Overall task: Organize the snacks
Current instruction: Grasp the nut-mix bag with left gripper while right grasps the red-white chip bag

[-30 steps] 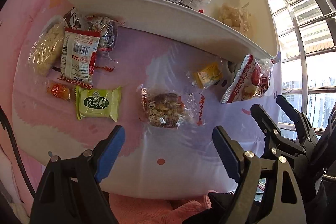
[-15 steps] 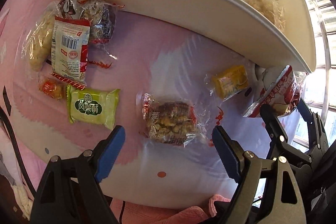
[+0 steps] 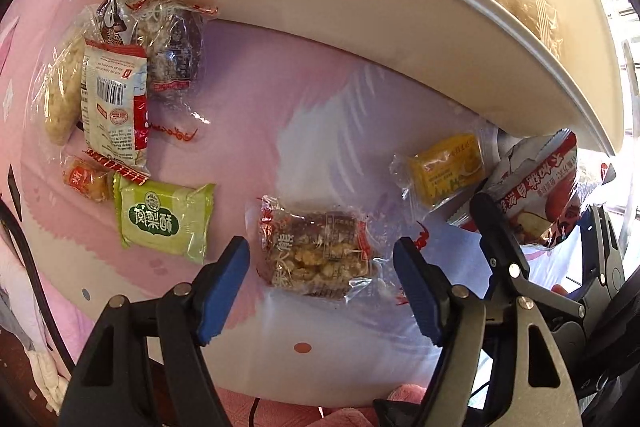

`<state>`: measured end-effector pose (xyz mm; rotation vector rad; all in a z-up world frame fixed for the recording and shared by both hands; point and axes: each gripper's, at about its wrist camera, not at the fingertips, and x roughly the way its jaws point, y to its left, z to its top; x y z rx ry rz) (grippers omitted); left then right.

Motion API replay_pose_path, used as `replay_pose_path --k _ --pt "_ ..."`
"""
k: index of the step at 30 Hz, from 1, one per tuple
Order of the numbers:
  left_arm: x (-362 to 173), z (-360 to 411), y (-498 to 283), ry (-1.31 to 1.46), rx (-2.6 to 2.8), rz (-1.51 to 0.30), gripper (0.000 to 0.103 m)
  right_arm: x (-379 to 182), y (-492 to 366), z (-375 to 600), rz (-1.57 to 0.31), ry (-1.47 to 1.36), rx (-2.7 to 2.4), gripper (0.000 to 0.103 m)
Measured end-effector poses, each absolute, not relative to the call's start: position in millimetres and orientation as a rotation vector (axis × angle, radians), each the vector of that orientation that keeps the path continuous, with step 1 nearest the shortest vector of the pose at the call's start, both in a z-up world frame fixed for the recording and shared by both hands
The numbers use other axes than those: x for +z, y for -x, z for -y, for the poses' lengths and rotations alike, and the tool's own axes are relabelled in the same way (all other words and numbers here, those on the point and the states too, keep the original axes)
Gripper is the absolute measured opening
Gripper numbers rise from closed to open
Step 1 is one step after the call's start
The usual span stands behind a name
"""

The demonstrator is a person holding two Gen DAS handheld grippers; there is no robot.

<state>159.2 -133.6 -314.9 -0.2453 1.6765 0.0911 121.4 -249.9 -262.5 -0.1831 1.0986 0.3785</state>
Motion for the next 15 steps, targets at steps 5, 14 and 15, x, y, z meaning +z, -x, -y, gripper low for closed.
replay_pose_path --k 5,14,15 --pt "-310 136 -157 0.258 0.099 -1.66 0.071 -262 -121 253 -1.109 0.174 0.381 0.087" --pt "-305 130 -143 0.266 0.087 -1.634 0.06 -255 -117 258 -1.159 0.137 0.399 0.076" --pt "-304 131 -143 0.265 0.087 -1.632 0.059 -255 -117 259 -1.164 0.135 0.397 0.076"
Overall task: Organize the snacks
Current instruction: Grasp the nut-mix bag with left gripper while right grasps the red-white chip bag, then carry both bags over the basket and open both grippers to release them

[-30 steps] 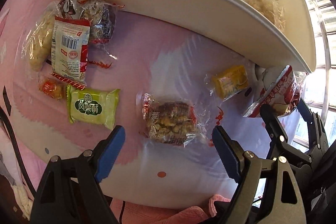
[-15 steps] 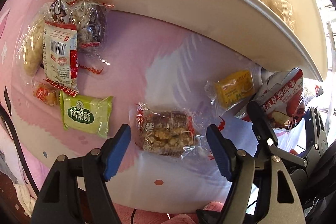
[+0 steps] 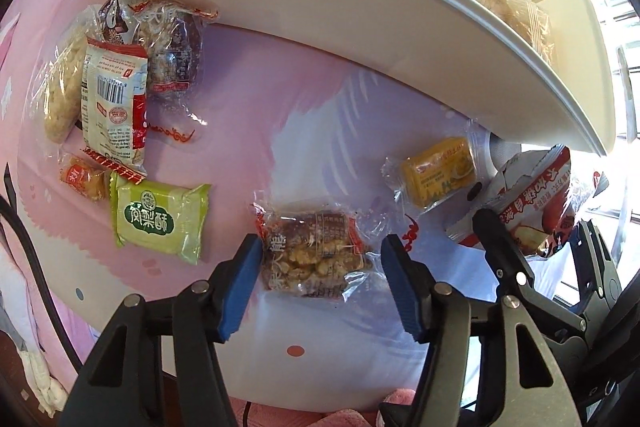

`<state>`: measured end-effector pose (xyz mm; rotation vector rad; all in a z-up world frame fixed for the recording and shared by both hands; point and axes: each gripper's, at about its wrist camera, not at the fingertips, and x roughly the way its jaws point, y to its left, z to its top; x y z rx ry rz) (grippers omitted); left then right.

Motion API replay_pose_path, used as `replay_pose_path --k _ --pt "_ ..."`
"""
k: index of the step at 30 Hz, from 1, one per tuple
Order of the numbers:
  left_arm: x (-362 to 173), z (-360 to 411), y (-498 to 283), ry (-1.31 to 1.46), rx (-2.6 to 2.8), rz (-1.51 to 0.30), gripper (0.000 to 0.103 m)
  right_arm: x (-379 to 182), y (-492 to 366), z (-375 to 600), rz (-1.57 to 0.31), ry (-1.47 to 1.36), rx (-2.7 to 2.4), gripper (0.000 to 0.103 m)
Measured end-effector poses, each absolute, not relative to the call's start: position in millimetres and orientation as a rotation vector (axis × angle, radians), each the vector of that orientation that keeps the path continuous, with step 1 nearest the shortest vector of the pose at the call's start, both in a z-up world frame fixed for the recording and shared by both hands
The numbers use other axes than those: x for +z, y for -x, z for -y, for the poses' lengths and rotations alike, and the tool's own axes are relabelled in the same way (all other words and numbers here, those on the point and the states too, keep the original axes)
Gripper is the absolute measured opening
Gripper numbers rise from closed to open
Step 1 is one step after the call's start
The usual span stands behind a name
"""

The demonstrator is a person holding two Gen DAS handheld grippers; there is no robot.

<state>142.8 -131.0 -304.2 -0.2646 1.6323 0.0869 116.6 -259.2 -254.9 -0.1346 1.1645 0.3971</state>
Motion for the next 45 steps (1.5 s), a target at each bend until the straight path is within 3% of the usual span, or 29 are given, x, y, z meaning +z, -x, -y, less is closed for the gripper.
replay_pose_path --k 3,8,19,29,45 --pt "-297 130 -142 0.273 0.09 -1.608 0.049 -252 -114 262 -1.172 0.136 0.394 0.075" --pt "-290 121 -139 0.309 0.086 -1.595 0.045 -244 -111 264 -1.179 0.13 0.387 0.074" --pt "-268 106 -113 0.306 0.068 -1.573 0.045 -221 -98 261 -1.16 0.121 0.38 0.074" --pt "-193 72 -99 0.294 0.026 -1.427 0.045 -188 -91 252 -1.149 0.099 0.374 0.074" --pt "-99 39 -161 0.251 -0.093 -1.218 0.045 -111 -127 232 -1.075 -0.044 0.306 0.074"
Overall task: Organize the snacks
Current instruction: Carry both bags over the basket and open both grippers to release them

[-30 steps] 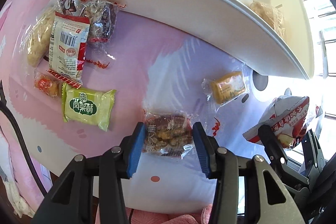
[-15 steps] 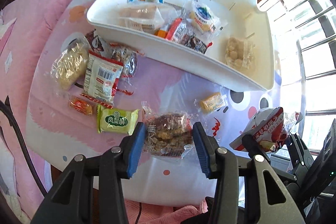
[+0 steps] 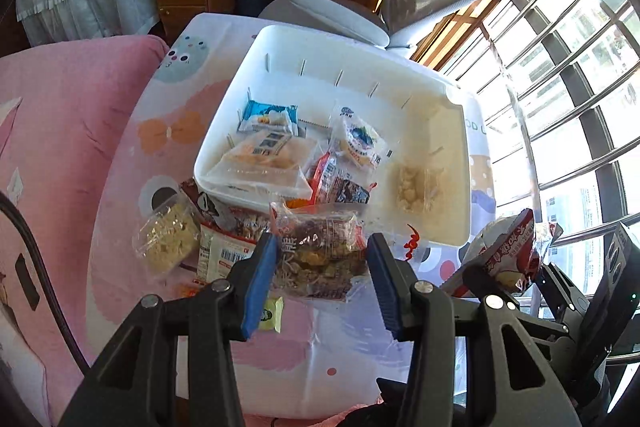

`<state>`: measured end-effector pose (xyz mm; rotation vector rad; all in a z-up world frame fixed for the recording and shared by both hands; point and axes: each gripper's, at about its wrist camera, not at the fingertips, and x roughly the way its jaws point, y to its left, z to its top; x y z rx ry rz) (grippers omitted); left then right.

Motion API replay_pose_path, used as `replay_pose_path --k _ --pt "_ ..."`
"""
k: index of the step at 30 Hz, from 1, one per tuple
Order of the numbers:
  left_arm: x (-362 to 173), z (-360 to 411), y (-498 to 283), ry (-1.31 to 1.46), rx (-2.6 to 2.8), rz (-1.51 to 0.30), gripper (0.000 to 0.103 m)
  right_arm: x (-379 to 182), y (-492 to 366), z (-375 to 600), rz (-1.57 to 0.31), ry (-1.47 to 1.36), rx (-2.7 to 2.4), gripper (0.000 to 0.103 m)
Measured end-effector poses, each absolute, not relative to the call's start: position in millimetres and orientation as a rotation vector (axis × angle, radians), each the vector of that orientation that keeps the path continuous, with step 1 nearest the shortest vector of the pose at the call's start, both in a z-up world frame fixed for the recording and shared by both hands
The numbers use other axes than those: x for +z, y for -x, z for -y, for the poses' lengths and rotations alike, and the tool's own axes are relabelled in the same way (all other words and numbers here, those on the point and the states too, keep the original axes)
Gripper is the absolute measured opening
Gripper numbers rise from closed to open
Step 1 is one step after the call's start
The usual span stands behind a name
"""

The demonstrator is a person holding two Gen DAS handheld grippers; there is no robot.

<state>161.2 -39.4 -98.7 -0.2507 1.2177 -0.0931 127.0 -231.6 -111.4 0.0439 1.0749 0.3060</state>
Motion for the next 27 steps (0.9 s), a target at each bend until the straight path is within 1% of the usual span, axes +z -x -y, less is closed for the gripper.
replay_pose_path --k 9,17,18,19,20,27 --pt "-77 31 -201 0.239 -0.203 -1.105 0.046 -95 -163 224 -1.022 -0.13 0.23 0.076" --pt "-86 31 -222 0.228 -0.267 -1.087 0.047 -98 -181 217 -1.022 -0.164 0.194 0.078" --pt "-88 30 -224 0.237 -0.279 -1.088 0.049 -99 -183 217 -1.028 -0.164 0.185 0.077" --pt "-90 31 -227 0.238 -0.29 -1.096 0.055 -101 -185 217 -1.035 -0.162 0.173 0.078" --pt "-91 32 -228 0.233 -0.292 -1.103 0.058 -102 -186 217 -1.039 -0.163 0.163 0.078" --pt "-99 34 -227 0.219 -0.299 -1.141 0.061 -108 -185 222 -1.054 -0.194 0.141 0.079"
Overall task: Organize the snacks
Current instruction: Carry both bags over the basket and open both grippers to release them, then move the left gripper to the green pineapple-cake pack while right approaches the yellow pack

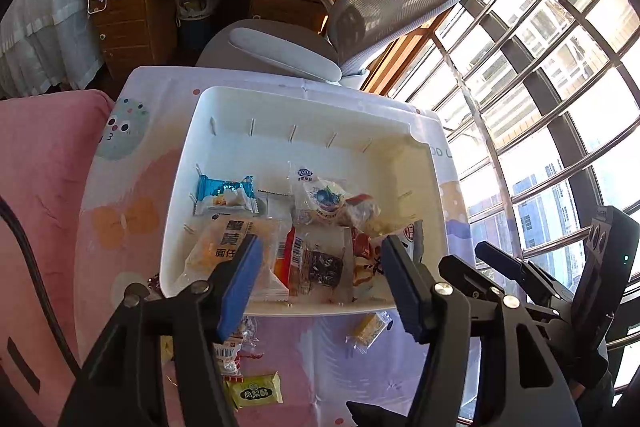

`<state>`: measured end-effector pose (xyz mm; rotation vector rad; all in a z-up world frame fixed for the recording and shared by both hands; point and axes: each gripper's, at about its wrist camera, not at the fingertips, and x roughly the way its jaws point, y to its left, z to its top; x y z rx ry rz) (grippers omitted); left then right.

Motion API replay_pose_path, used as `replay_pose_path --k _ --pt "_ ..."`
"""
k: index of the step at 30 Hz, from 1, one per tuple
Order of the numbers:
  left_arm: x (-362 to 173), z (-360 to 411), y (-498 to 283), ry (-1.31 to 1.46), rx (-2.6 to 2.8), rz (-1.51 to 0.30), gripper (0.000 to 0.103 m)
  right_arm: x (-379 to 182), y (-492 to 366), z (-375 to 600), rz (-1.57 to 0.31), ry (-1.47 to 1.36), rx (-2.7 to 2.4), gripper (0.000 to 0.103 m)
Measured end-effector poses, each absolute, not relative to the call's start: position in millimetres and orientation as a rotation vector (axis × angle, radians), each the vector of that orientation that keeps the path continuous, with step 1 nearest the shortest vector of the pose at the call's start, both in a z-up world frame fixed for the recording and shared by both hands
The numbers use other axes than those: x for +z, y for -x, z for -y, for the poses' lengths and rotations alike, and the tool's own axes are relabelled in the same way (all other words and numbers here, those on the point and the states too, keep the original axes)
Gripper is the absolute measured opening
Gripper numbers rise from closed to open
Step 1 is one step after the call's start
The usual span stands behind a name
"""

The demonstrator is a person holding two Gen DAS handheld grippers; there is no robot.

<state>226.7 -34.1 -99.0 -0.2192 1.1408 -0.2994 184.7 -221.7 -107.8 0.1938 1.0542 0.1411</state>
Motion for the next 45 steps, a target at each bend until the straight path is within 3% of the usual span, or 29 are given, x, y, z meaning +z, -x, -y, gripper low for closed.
replay_pose_path --k 16,25,35,45 --pt "-86 40 -176 0.191 -0.248 -1.139 0.062 -98 -154 241 -1.07 -0.26 0.168 0.079" --pt "-89 34 -128 0.213 -0.135 -1.133 0.07 -98 -138 254 -1.114 -0.301 0.224 0.079" --pt "-126 19 -76 0.27 0.018 -1.197 0.079 -117 -130 255 -1.211 -0.344 0.292 0.079" --pt "-182 -8 -48 0.388 0.117 -1.328 0.081 -151 -135 238 -1.367 -0.343 0.293 0.079"
